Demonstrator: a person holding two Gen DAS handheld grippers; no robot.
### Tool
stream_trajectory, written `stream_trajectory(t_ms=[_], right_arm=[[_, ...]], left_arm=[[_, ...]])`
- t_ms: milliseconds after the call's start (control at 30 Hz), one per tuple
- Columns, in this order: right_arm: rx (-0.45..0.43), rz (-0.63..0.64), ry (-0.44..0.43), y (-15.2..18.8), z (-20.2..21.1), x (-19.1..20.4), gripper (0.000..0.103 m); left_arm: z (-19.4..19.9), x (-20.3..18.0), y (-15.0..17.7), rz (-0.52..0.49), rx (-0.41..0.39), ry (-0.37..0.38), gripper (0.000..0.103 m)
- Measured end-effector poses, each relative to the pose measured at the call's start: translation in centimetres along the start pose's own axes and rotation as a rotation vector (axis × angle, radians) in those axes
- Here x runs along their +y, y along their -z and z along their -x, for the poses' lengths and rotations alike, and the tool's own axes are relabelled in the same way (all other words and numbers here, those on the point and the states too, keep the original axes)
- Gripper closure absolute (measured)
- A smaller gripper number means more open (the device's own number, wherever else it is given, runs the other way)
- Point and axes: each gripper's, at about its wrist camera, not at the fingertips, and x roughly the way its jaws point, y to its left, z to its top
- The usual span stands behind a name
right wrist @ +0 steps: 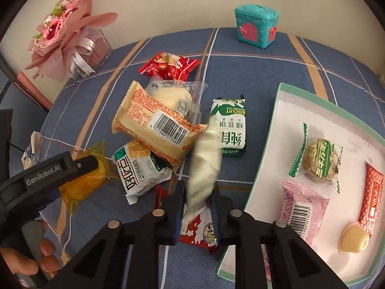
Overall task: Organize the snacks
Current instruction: 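Lift the yellow cake with the left gripper while the right carries the white bag toward the tray, then lower the yellow cake into the tray and open the left gripper while the right releases the white bag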
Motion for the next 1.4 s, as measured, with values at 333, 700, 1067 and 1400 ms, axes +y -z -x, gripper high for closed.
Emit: stream_trajectory(t_ms=[333, 700, 1067, 1400], right_arm=[[-0.072, -0.030, -0.071, -0.5, 3.7, -0.9, 0.084], [-0.104, -0.154, -0.007, -0.8, 7.0, -7.6, 0.084], [-0.120, -0.358, 0.113, 0.7, 9.1, -16.7, 0.084], [-0.148, -0.437, 0.148, 2.0, 11.3, -22.5, 0.084]], left_arm=[[5.4, -1.7, 0.1, -0.027, -0.122, 0.033, 0.026], [7.3, -10.0, 3.6, -0.181, -0.130, 0.104, 0.026], [7.4, -21.2, 10.5, -0.437, -0.099, 0.152, 0.026], [5.9, -26.4, 15.1, -0.570, -0.060, 0.160, 0.026]])
